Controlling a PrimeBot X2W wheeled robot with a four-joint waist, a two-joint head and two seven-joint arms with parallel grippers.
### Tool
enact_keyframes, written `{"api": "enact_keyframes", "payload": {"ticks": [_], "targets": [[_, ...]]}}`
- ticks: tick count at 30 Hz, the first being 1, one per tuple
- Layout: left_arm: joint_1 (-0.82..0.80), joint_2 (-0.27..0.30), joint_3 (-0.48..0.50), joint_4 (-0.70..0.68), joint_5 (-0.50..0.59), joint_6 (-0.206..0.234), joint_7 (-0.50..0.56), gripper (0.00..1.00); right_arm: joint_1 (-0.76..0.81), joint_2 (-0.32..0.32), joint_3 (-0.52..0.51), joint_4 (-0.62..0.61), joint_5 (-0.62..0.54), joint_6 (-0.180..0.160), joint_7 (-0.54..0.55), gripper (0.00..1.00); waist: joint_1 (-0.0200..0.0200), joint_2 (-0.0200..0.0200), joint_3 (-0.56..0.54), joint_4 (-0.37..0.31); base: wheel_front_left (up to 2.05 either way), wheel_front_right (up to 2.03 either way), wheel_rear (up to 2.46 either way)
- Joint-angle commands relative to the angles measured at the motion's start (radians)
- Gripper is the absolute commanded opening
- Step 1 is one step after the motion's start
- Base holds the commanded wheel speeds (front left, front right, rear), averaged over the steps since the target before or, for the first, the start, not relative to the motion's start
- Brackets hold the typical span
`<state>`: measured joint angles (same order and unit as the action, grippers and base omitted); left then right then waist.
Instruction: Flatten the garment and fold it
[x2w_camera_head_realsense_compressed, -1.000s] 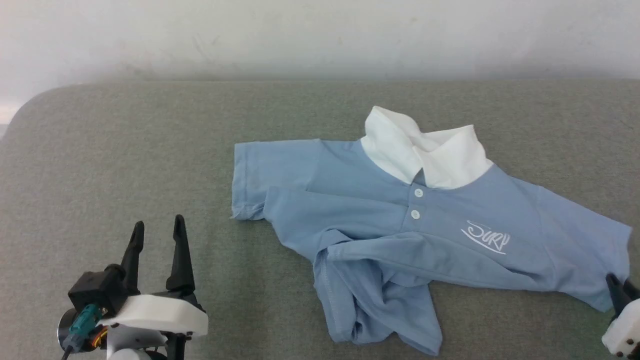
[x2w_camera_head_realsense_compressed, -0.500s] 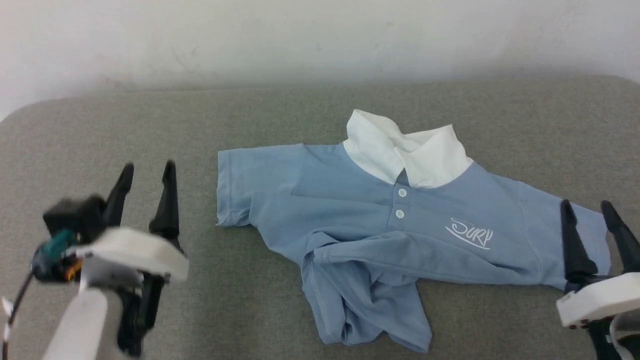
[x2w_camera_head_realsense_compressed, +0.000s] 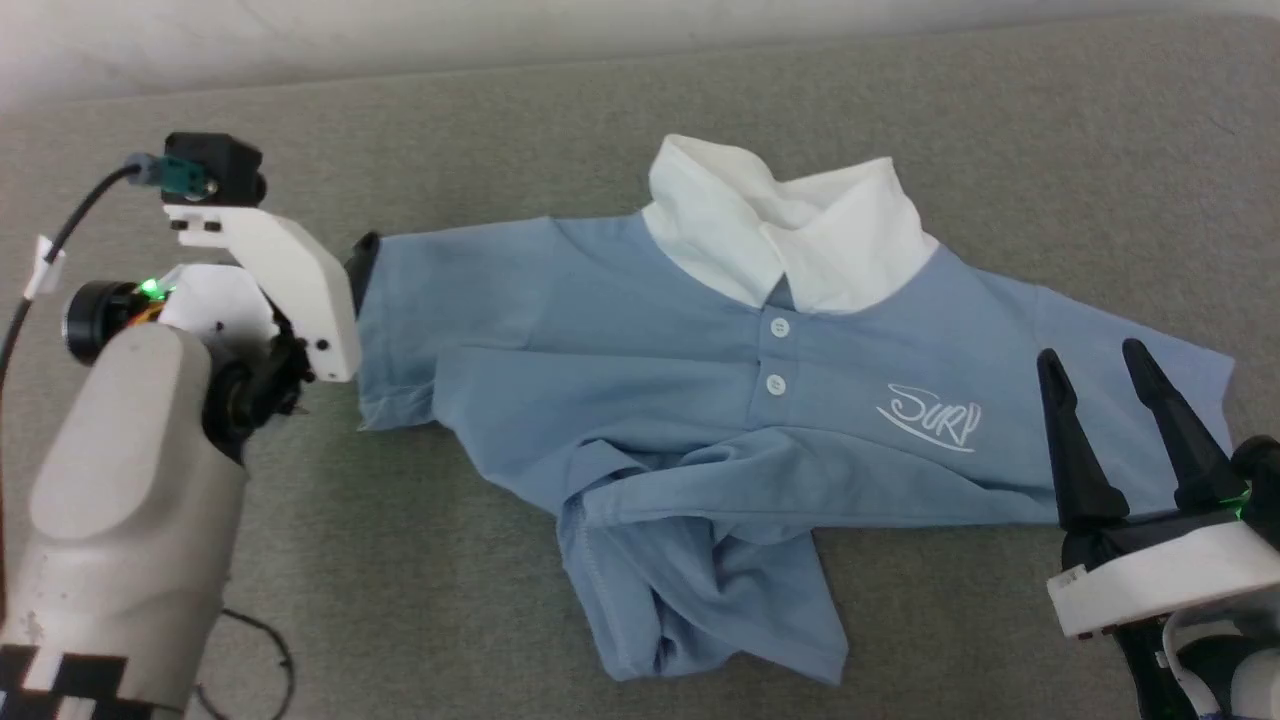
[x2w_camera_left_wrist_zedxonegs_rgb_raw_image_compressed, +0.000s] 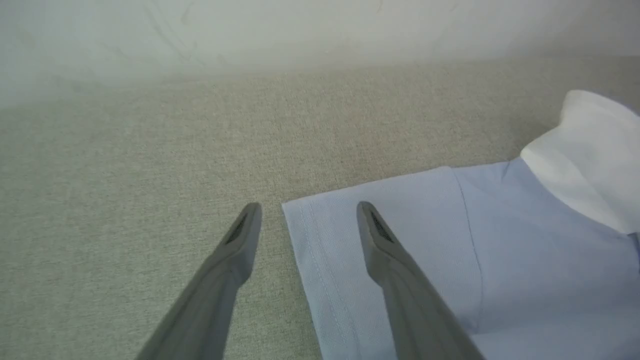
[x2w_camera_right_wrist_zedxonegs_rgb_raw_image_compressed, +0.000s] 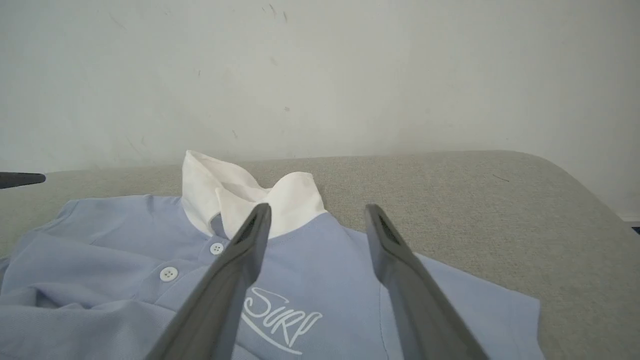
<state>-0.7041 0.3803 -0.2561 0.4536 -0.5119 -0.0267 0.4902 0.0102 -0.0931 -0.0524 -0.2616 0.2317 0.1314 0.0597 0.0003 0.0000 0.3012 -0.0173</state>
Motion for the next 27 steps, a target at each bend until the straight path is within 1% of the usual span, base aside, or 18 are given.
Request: {"api": "enact_keyframes", "payload": {"ticks": [1, 3, 6, 12, 13, 14, 15, 17, 20, 21, 25, 27], "targets": [[-0.025, 0.012, -0.006, 0.030, -0.006, -0.008, 0.028, 1.00, -0.014, -0.003, 0.003, 0.003, 0.007, -0.001, -0.006, 1.00, -0.0003, 0.0000, 0.059, -0.062, 0.00, 0.00, 0.00], [-0.050, 0.025, -0.014, 0.092, -0.014, -0.019, 0.086, 1.00, -0.019, -0.004, 0.013, 0.011, 0.012, -0.001, -0.010, 1.00, -0.0003, 0.0000, 0.071, -0.080, 0.00, 0.00, 0.00], [-0.071, 0.034, -0.027, 0.163, -0.028, -0.039, 0.144, 1.00, -0.025, -0.003, 0.018, 0.028, 0.019, -0.001, -0.013, 1.00, -0.0003, 0.0000, 0.081, -0.099, 0.00, 0.00, 0.00], [-0.068, -0.009, -0.057, 0.242, -0.090, -0.078, 0.231, 1.00, -0.031, -0.001, 0.006, 0.055, 0.025, -0.001, -0.020, 1.00, -0.0003, 0.0000, 0.082, -0.111, 0.00, 0.00, 0.00], [-0.065, -0.019, -0.063, 0.250, -0.101, -0.082, 0.246, 0.56, -0.032, -0.002, 0.004, 0.058, 0.026, -0.001, -0.019, 1.00, -0.0003, 0.0000, 0.081, -0.111, 0.00, 0.00, 0.00], [-0.061, -0.026, -0.071, 0.255, -0.108, -0.086, 0.257, 0.24, -0.035, -0.003, 0.001, 0.061, 0.028, -0.001, -0.018, 1.00, -0.0003, 0.0000, 0.079, -0.109, 0.00, 0.00, 0.00], [-0.058, -0.032, -0.078, 0.258, -0.112, -0.088, 0.260, 0.00, -0.038, -0.005, -0.003, 0.064, 0.029, -0.001, -0.016, 1.00, -0.0003, 0.0000, 0.077, -0.108, 0.00, 0.00, 0.00], [-0.053, -0.037, -0.088, 0.264, -0.116, -0.092, 0.255, 0.00, -0.046, -0.009, -0.009, 0.069, 0.032, -0.001, -0.010, 1.00, -0.0003, 0.0000, 0.073, -0.104, 0.00, 0.00, 0.00], [-0.043, -0.032, -0.087, 0.267, -0.105, -0.089, 0.196, 0.00, -0.062, -0.022, -0.021, 0.092, 0.054, -0.001, 0.012, 1.00, -0.0003, 0.0000, 0.057, -0.099, 0.00, 0.00, 0.00], [-0.038, -0.030, -0.082, 0.266, -0.102, -0.082, 0.166, 0.00, -0.068, -0.031, -0.026, 0.107, 0.062, -0.001, 0.028, 1.00, -0.0003, 0.0000, 0.049, -0.097, 0.00, 0.00, 0.00], [-0.016, -0.030, -0.045, 0.235, -0.083, -0.025, 0.003, 0.00, -0.110, -0.078, -0.065, 0.191, 0.129, -0.001, 0.109, 1.00, -0.0003, 0.0000, 0.021, -0.082, 0.00, 0.00, 0.00], [-0.001, -0.044, -0.028, 0.213, -0.089, -0.013, -0.058, 0.00, -0.141, -0.113, -0.102, 0.260, 0.158, -0.001, 0.157, 1.00, -0.0003, 0.0000, 0.008, -0.068, 0.00, 0.00, 0.00]]}}
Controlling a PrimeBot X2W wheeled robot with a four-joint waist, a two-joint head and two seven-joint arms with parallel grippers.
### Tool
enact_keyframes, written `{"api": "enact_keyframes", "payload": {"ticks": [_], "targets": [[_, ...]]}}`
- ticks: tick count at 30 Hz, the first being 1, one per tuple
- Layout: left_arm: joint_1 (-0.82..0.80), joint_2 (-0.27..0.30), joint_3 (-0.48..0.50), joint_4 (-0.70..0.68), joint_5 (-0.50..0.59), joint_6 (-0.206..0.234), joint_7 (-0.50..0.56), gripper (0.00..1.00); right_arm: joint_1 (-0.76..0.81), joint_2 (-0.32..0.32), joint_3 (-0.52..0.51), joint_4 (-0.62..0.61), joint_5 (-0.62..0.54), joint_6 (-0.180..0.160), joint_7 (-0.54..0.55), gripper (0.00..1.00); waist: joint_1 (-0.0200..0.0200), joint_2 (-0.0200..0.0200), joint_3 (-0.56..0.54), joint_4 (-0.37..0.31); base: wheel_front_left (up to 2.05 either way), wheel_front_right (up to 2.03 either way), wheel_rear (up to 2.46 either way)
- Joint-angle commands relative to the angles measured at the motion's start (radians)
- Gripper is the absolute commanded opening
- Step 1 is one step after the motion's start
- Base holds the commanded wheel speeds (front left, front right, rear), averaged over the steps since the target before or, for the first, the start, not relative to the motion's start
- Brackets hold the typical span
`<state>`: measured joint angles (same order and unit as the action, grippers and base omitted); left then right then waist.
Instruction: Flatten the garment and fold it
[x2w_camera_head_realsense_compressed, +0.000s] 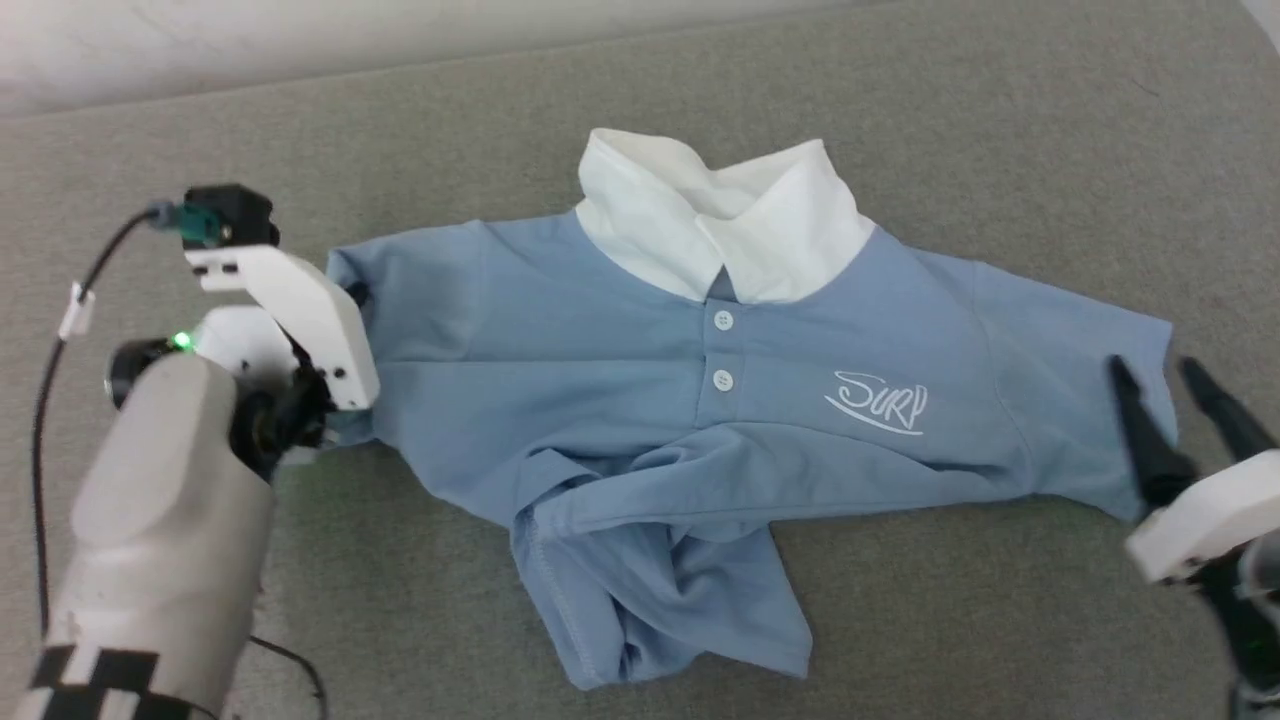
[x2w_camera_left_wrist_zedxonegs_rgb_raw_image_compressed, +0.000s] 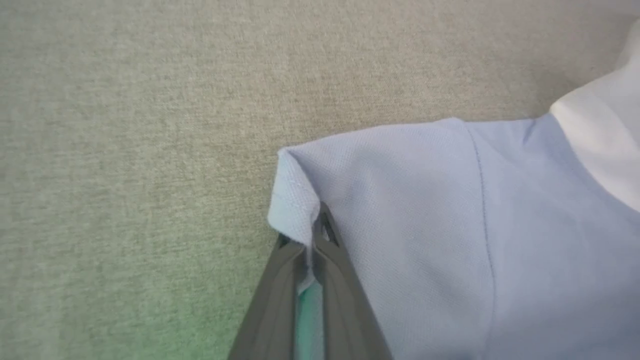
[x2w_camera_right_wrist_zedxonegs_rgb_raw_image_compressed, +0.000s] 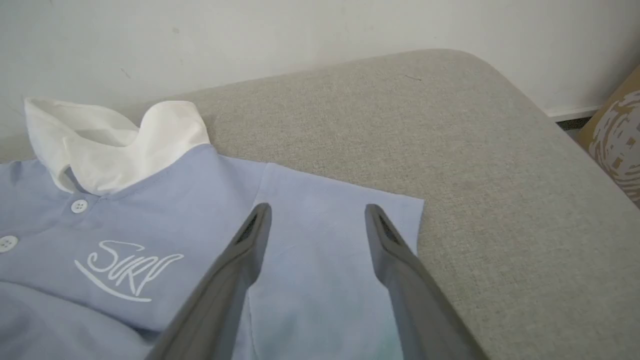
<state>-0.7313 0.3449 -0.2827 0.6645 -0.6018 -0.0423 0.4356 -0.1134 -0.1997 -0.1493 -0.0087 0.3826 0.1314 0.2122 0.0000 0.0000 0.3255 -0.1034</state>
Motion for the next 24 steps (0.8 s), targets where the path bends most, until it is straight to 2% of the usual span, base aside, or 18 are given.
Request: {"api": "enact_keyframes", "payload": {"ticks": [1, 3, 5, 8, 13, 18, 19, 20, 21, 24], "targets": [[0.034, -0.015, 0.002, -0.012, -0.003, 0.001, -0.023, 0.00, -0.033, -0.025, -0.020, 0.046, 0.027, -0.001, 0.035, 1.00, 0.0000, 0.0000, -0.021, 0.026, 0.00, 0.00, 0.00], [0.040, -0.019, 0.001, -0.026, -0.002, 0.001, -0.039, 0.00, -0.052, -0.046, -0.036, 0.082, 0.043, -0.001, 0.057, 1.00, 0.0000, 0.0000, -0.024, 0.035, 0.00, 0.00, 0.00], [0.048, -0.026, -0.005, -0.074, 0.009, 0.005, -0.077, 0.00, -0.110, -0.101, -0.067, 0.187, 0.087, -0.001, 0.134, 1.00, 0.0000, 0.0000, -0.025, 0.061, 0.00, 0.00, 0.00], [0.052, -0.029, -0.007, -0.111, 0.012, 0.009, -0.093, 0.00, -0.150, -0.132, -0.066, 0.250, 0.110, -0.001, 0.190, 1.00, 0.0000, 0.0000, -0.019, 0.074, 0.00, 0.00, 0.00], [0.058, -0.025, -0.019, -0.197, 0.025, 0.018, -0.097, 0.00, -0.249, -0.188, -0.029, 0.398, 0.154, -0.001, 0.321, 1.00, 0.0000, 0.0000, 0.004, 0.096, 0.00, 0.00, 0.00], [0.064, -0.019, -0.025, -0.265, 0.025, 0.025, -0.085, 0.00, -0.315, -0.206, 0.022, 0.534, 0.196, -0.001, 0.454, 1.00, 0.0000, 0.0000, 0.025, 0.109, 0.00, 0.00, 0.00], [0.066, -0.019, -0.025, -0.275, 0.023, 0.025, -0.084, 0.00, -0.320, -0.205, 0.035, 0.559, 0.206, -0.001, 0.498, 0.87, 0.0000, 0.0000, 0.026, 0.111, 0.00, 0.00, 0.00], [0.069, -0.019, -0.026, -0.283, 0.021, 0.026, -0.082, 0.00, -0.324, -0.205, 0.047, 0.573, 0.215, -0.001, 0.532, 0.37, 0.0000, 0.0000, 0.026, 0.112, 0.00, 0.00, 0.00], [0.072, -0.017, -0.027, -0.289, 0.020, 0.026, -0.079, 0.00, -0.329, -0.206, 0.054, 0.583, 0.224, -0.001, 0.557, 0.00, 0.0000, 0.0000, 0.026, 0.113, 0.00, 0.00, 0.00], [0.081, -0.012, -0.025, -0.303, 0.012, 0.026, -0.073, 0.00, -0.340, -0.220, 0.079, 0.576, 0.229, -0.001, 0.579, 0.00, 0.0000, 0.0000, 0.012, 0.111, 0.00, 0.00, 0.00]]}}
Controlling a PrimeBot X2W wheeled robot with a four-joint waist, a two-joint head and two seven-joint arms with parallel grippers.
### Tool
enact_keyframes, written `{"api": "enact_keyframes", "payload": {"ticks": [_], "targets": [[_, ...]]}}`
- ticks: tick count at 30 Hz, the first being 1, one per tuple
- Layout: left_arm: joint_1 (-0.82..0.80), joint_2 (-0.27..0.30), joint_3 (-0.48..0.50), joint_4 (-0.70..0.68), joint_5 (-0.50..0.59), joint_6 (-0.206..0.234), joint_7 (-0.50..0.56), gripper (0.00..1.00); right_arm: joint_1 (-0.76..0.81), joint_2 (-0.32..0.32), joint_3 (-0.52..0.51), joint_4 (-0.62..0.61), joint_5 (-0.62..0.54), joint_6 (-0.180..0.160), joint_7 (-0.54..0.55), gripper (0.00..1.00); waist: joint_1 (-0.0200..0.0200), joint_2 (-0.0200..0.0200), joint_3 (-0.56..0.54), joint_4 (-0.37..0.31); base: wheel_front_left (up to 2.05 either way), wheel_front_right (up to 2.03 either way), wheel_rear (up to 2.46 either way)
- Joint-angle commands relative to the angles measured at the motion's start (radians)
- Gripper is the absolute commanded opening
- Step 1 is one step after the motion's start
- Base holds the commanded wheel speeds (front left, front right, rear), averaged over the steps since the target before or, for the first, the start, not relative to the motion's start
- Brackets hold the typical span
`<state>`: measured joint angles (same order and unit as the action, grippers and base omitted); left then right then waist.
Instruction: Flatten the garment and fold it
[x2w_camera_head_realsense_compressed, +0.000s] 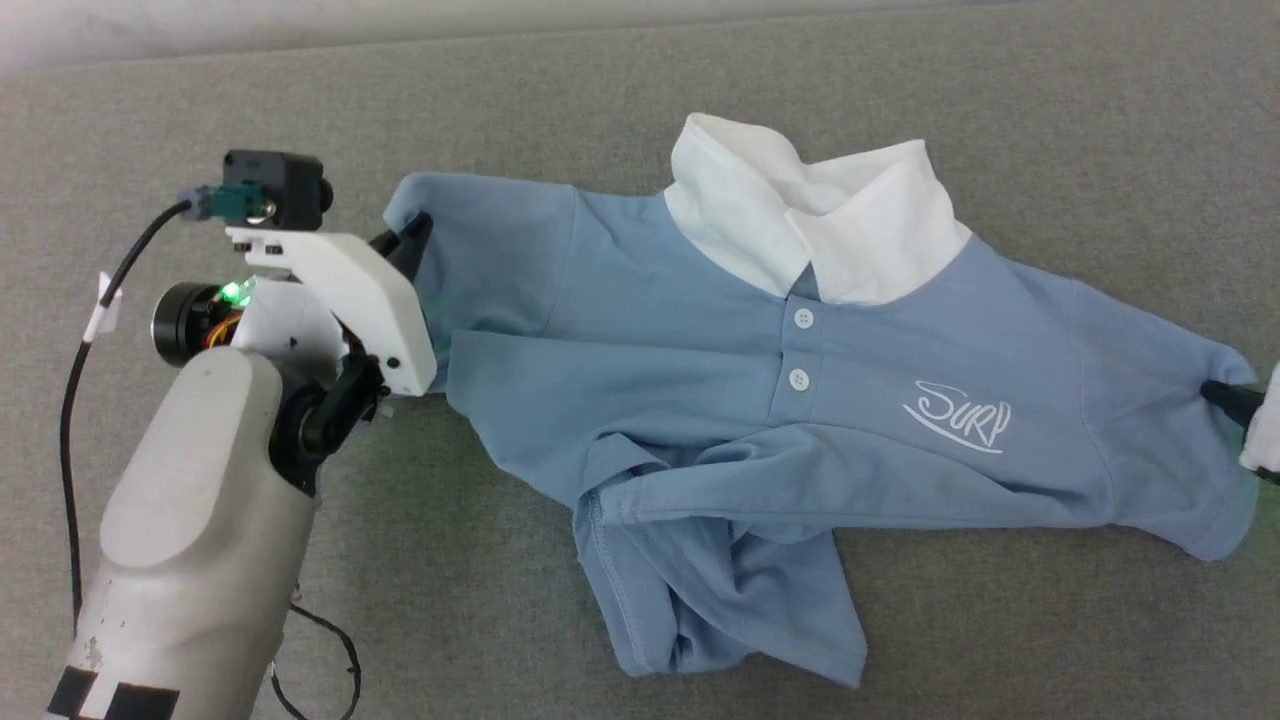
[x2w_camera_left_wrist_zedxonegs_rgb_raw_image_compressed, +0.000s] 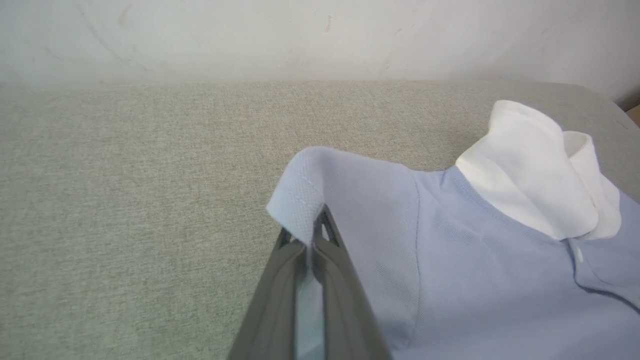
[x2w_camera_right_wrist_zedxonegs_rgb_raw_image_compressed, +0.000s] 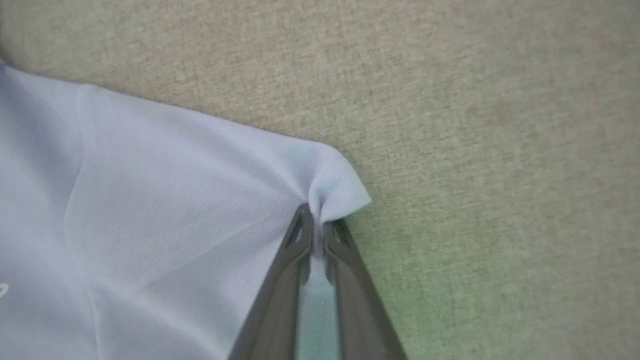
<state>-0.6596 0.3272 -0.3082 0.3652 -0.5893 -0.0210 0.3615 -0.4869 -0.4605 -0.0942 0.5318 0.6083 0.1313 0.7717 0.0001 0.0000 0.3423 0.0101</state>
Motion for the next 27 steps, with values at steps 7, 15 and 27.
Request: {"api": "enact_keyframes", "payload": {"ticks": [7, 15, 27], "targets": [[-0.013, 0.069, 0.043, -0.048, 0.021, 0.023, -0.049, 0.00, -0.012, -0.036, 0.042, -0.133, -0.007, -0.001, -0.100, 0.00, -0.0001, 0.0000, -0.077, -0.012, 0.00, 0.00, 0.00], [-0.129, 0.167, 0.077, -0.139, 0.079, 0.058, -0.030, 0.00, -0.123, -0.085, -0.013, -0.331, -0.008, -0.001, -0.095, 0.00, -0.0001, 0.0000, -0.133, -0.021, 0.00, 0.00, 0.00], [-0.578, 0.165, 0.060, 0.071, 0.211, 0.064, -0.195, 0.00, -0.674, -0.029, 0.077, -0.137, -0.198, -0.001, -0.477, 0.00, -0.0001, 0.0000, 0.009, -0.044, 0.00, 0.00, 0.00]]}}
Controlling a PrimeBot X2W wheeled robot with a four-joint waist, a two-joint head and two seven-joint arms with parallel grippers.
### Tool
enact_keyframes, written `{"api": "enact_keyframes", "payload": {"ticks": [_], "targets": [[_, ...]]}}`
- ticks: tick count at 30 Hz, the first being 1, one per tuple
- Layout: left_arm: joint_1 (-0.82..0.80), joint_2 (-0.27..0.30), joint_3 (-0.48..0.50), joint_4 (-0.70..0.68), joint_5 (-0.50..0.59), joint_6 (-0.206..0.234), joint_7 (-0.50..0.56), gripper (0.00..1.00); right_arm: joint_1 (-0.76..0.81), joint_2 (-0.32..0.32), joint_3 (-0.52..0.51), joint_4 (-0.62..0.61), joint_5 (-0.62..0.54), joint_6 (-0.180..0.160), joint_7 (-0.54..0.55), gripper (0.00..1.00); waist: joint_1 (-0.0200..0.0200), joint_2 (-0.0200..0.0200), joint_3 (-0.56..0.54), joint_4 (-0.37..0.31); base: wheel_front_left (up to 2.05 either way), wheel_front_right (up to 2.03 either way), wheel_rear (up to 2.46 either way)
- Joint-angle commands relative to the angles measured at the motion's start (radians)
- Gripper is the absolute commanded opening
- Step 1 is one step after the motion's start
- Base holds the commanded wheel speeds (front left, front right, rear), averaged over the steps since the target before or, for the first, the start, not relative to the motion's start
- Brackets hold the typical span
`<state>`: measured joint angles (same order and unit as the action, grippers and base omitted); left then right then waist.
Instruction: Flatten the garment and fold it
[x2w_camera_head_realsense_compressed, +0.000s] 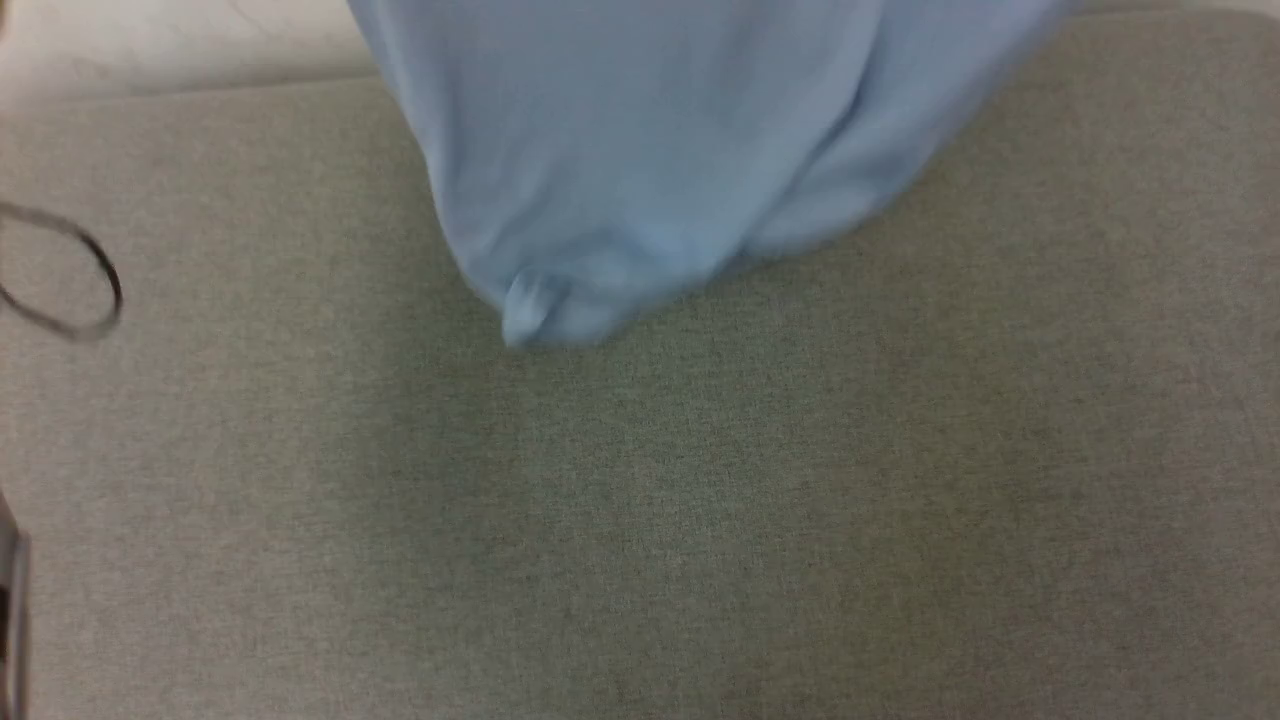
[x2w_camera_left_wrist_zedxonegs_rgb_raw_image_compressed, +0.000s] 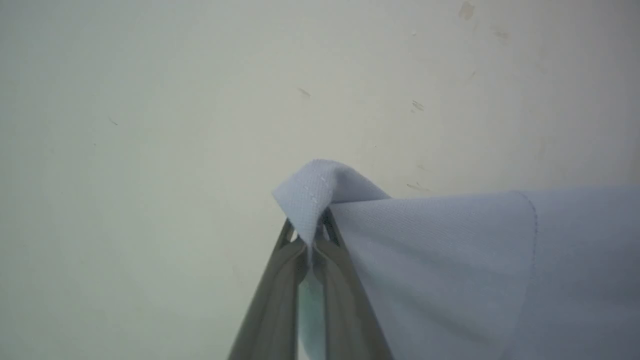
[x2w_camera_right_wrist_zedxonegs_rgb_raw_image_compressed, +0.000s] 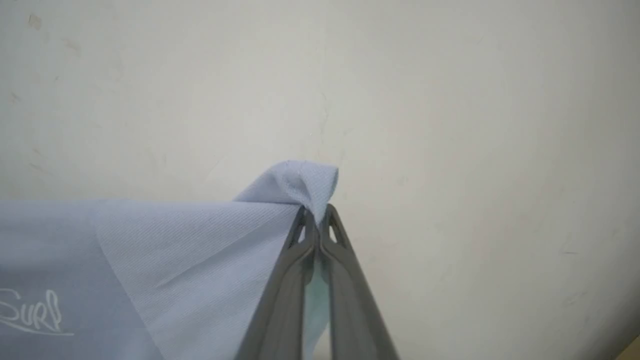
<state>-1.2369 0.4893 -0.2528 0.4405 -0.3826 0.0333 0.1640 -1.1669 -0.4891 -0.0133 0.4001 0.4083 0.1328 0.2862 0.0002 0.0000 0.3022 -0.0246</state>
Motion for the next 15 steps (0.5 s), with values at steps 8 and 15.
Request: {"api": "enact_keyframes", "payload": {"ticks": [8, 15], "targets": [[-0.248, -0.025, -0.006, 0.170, 0.058, -0.005, -0.210, 0.00, -0.270, 0.030, 0.089, 0.168, -0.097, -0.002, -0.270, 0.00, -0.0002, 0.0000, 0.126, -0.009, 0.00, 0.00, 0.00], [-0.250, -0.053, -0.030, 0.313, 0.051, -0.043, -0.291, 0.00, -0.302, 0.053, 0.210, 0.285, -0.046, -0.002, -0.336, 0.00, -0.0002, 0.0000, 0.167, -0.002, 0.00, 0.00, 0.00]]}}
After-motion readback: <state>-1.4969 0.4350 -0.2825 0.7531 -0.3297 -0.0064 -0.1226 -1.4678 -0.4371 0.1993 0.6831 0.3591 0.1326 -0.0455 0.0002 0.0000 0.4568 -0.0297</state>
